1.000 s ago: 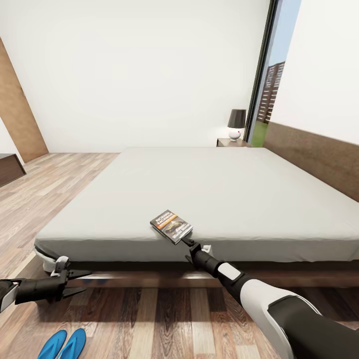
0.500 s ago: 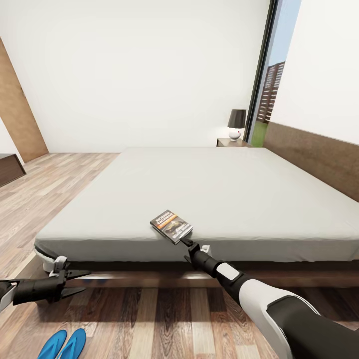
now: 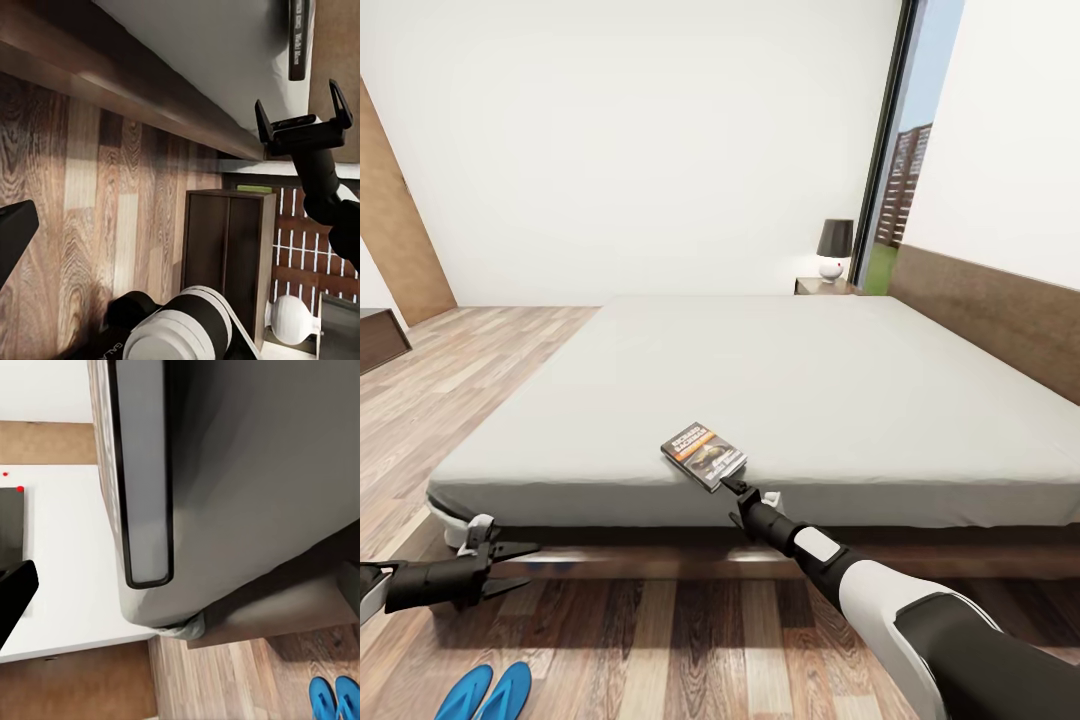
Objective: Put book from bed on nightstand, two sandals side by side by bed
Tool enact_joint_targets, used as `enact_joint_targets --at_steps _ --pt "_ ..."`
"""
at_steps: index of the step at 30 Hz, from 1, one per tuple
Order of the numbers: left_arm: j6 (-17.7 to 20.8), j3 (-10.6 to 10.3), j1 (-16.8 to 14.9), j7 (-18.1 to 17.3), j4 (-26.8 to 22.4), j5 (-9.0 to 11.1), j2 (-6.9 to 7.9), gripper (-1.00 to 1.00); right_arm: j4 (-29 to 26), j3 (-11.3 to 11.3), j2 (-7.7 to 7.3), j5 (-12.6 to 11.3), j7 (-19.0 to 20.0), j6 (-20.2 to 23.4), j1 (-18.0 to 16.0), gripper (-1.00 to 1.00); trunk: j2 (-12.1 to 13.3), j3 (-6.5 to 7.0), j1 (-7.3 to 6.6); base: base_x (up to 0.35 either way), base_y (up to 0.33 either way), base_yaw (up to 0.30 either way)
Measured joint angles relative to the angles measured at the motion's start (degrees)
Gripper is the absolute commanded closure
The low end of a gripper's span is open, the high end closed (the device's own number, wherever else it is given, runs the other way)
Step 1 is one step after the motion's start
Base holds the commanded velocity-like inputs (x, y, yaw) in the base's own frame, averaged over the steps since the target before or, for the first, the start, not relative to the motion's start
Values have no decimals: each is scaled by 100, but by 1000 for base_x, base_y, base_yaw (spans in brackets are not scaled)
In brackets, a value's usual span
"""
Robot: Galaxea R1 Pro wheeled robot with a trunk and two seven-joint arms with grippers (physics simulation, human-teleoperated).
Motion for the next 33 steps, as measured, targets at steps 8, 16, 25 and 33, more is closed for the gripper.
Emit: enact_joint_targets --at_steps 8,16,25,33 --pt "0 0 4 6 1 0 0 -100 -1 -3 0 0 0 6 0 -100 0 0 0 10 0 0" --pt "0 1 2 8 0 0 0 -100 -1 -4 -3 0 19 22 0 -100 0 0 0 2 0 0" --pt "0 0 4 8 0 0 0 -100 -1 -3 -2 0 36 30 0 -100 0 0 0 8 0 0" --pt "0 0 4 9 0 0 0 -100 -1 -3 0 0 41 35 0 -100 0 0 -2 131 0 0"
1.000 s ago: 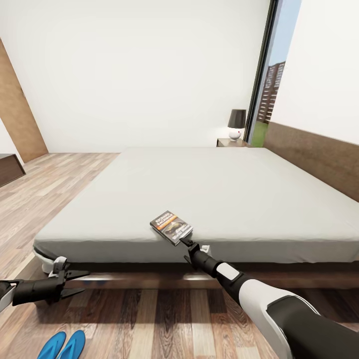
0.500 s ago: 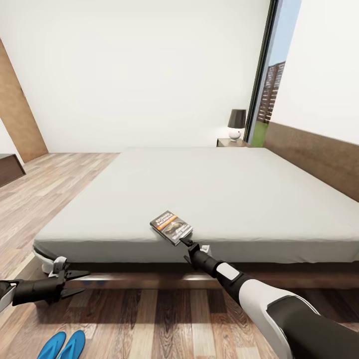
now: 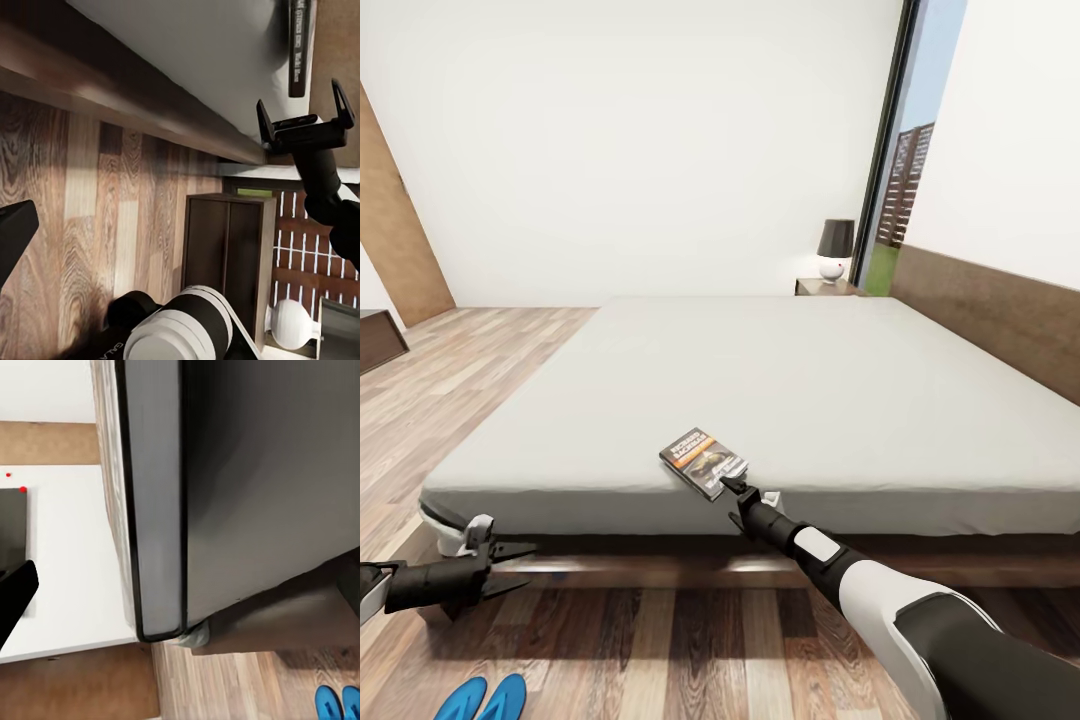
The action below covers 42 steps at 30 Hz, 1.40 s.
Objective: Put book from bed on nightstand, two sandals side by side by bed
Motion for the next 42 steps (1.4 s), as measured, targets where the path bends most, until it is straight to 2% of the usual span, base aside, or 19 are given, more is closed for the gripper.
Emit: enact_joint_targets --at_steps 42 --pt "0 0 1 0 0 0 9 -100 0 7 0 0 -19 1 0 -100 0 0 2 14 0 0"
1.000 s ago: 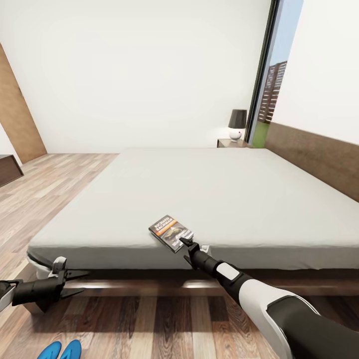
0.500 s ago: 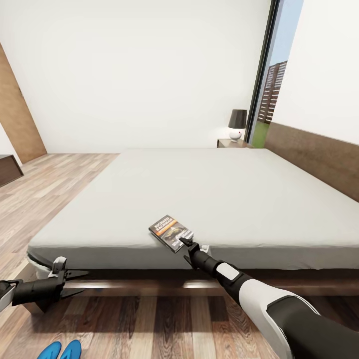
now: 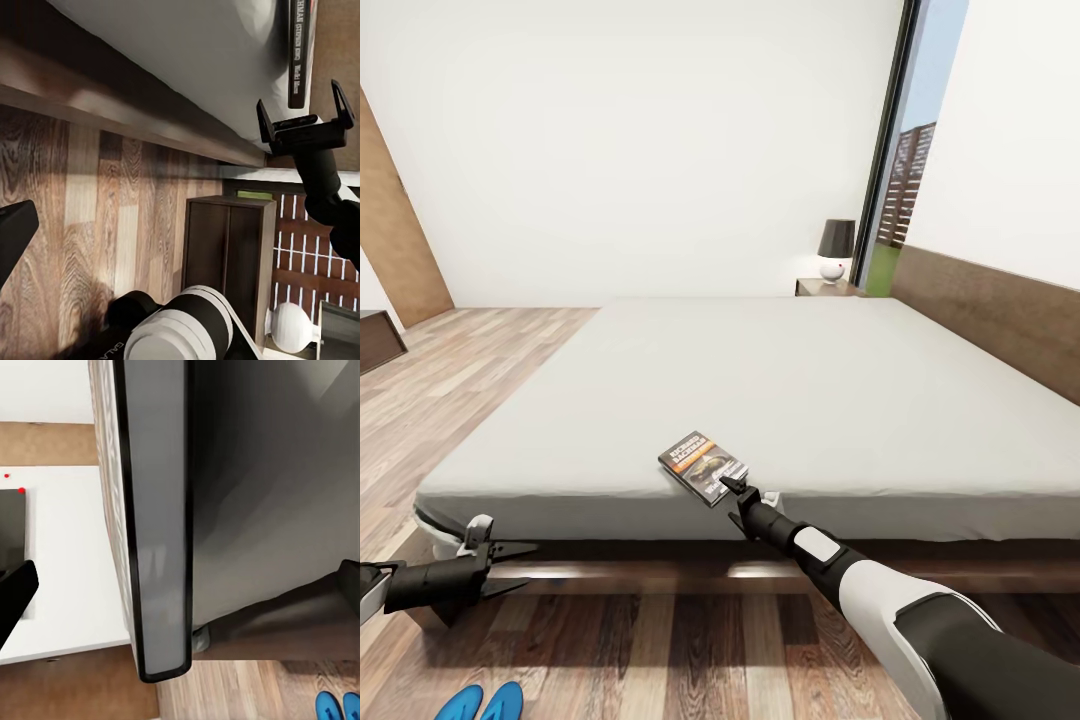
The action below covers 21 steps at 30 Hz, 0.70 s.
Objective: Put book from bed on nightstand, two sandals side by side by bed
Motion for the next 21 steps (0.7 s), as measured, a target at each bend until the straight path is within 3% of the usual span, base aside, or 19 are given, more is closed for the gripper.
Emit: enact_joint_targets --at_steps 21 --pt "1 1 0 -2 1 0 5 -100 0 2 0 0 -13 0 0 -100 0 0 0 0 0 0"
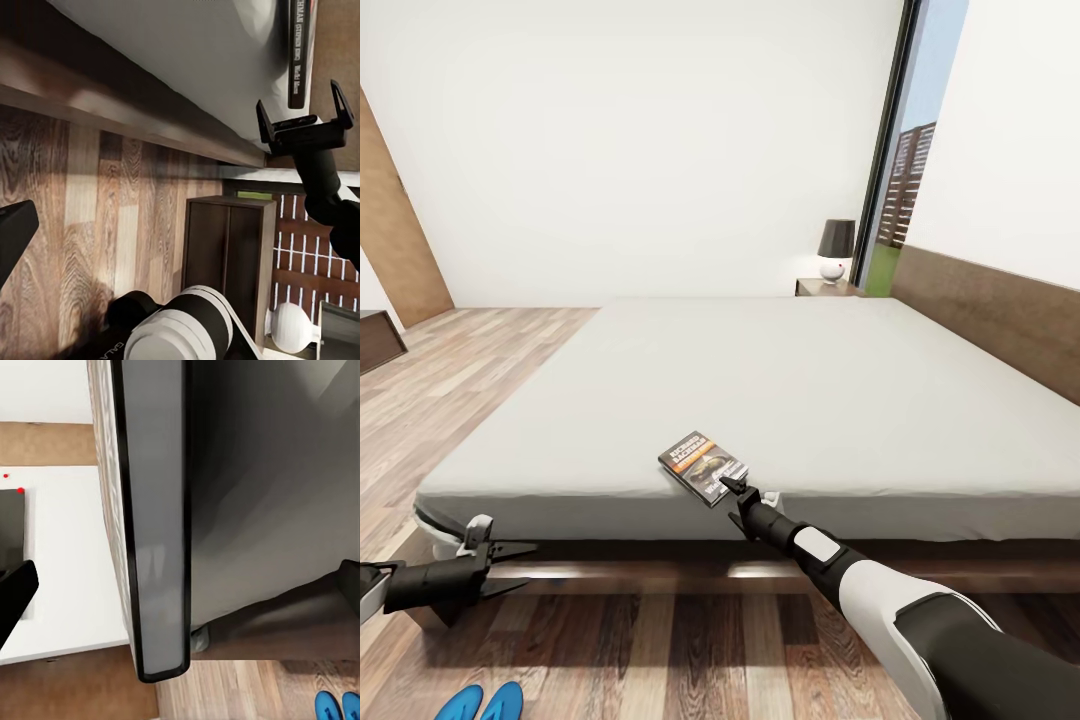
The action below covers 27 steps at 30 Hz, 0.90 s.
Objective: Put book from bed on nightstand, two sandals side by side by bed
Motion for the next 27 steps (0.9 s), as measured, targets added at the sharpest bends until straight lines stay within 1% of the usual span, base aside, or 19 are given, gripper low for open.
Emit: enact_joint_targets --at_steps 27 --pt "-1 -2 0 2 1 0 31 -100 0 3 0 0 -9 0 0 -100 0 0 0 0 0 0"
